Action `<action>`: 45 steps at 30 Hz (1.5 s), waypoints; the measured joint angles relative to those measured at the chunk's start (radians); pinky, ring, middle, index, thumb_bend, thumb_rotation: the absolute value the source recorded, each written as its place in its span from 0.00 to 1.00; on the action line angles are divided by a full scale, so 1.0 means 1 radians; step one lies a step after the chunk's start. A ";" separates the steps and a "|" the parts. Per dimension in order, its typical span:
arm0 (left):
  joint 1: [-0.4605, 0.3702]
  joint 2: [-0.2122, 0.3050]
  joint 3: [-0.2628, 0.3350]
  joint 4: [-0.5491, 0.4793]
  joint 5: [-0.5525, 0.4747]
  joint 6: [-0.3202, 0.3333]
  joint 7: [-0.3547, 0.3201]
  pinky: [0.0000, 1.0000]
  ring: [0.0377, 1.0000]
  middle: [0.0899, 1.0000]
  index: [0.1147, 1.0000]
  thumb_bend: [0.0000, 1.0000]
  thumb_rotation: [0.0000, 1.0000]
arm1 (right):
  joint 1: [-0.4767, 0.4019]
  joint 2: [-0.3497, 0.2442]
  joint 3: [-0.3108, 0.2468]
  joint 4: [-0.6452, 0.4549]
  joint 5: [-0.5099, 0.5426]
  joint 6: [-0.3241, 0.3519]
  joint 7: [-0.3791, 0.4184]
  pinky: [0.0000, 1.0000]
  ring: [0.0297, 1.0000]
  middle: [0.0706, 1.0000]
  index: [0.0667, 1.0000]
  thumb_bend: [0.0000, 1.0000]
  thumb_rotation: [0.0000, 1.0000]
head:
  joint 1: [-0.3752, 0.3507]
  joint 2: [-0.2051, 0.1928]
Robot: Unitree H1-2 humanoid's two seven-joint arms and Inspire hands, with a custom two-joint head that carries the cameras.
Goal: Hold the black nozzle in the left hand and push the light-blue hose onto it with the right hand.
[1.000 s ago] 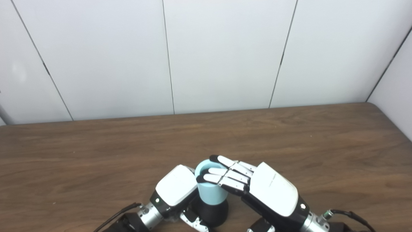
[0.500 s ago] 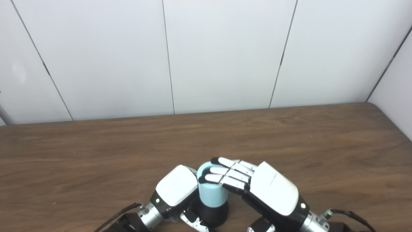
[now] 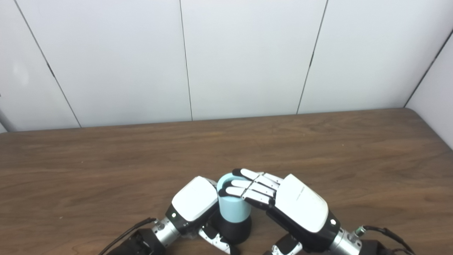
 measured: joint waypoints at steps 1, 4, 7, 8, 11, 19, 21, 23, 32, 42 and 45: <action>0.001 0.000 -0.001 0.000 0.000 0.000 -0.001 0.33 0.40 0.45 0.41 0.50 0.00 | 0.001 -0.001 0.001 0.005 0.000 -0.003 -0.009 0.73 0.83 0.83 0.78 0.87 0.80 | 0.002 -0.002; 0.000 -0.001 -0.002 0.000 0.000 0.000 -0.003 0.31 0.38 0.44 0.42 0.50 0.00 | 0.024 0.007 -0.005 0.082 0.027 -0.070 -0.121 0.73 0.89 0.91 0.84 0.85 0.74 | 0.000 -0.005; -0.001 -0.002 -0.002 0.000 0.000 0.000 -0.003 0.31 0.38 0.43 0.43 0.50 0.00 | 0.060 0.035 -0.026 0.163 0.115 -0.170 -0.224 0.97 0.99 0.99 0.98 0.79 0.79 | -0.002 -0.005; -0.001 -0.003 -0.002 0.000 0.000 0.000 -0.002 0.31 0.38 0.43 0.43 0.50 0.00 | 0.078 0.049 -0.029 0.189 0.130 -0.190 -0.250 0.99 0.99 1.00 0.99 0.79 0.84 | -0.003 -0.006; -0.001 -0.003 0.000 0.001 -0.001 0.000 0.000 0.31 0.38 0.43 0.43 0.50 0.00 | 0.094 0.053 -0.037 0.233 0.124 -0.204 -0.361 0.89 1.00 1.00 1.00 0.83 0.93 | -0.002 -0.009; -0.001 -0.004 -0.001 0.003 -0.005 -0.002 -0.001 0.31 0.38 0.43 0.43 0.50 0.00 | 0.011 -0.003 -0.021 0.290 0.133 -0.209 -0.586 0.75 1.00 1.00 1.00 0.86 0.87 | -0.003 -0.008; -0.002 -0.005 -0.002 0.002 -0.005 -0.002 -0.001 0.31 0.37 0.42 0.43 0.50 0.00 | 0.009 -0.007 -0.009 0.303 0.134 -0.211 -0.605 0.77 1.00 1.00 1.00 0.87 0.87 | -0.002 -0.008; -0.002 -0.005 -0.002 0.002 -0.005 -0.002 -0.001 0.31 0.37 0.43 0.43 0.50 0.00 | 0.011 -0.013 0.002 0.322 0.140 -0.211 -0.618 0.81 1.00 1.00 1.00 0.88 0.87 | -0.002 -0.008; -0.002 -0.005 -0.001 0.002 -0.005 -0.003 -0.001 0.29 0.36 0.40 0.44 0.50 0.00 | 0.023 0.007 -0.020 0.385 0.363 -0.214 -0.607 0.96 1.00 1.00 1.00 0.83 0.85 | -0.002 -0.006; -0.004 -0.009 0.005 0.008 -0.005 0.002 -0.003 0.33 0.40 0.41 0.43 0.50 0.00 | 0.087 0.201 -0.194 0.414 0.540 -0.085 -0.525 0.50 0.63 0.65 0.57 0.37 0.17 | 0.000 -0.003; -0.015 -0.017 0.010 0.037 -0.004 -0.003 0.000 0.34 0.41 0.42 0.43 0.50 0.00 | 0.083 0.218 -0.233 0.430 0.561 -0.080 -0.511 0.52 0.63 0.65 0.55 0.36 0.08 | 0.000 -0.008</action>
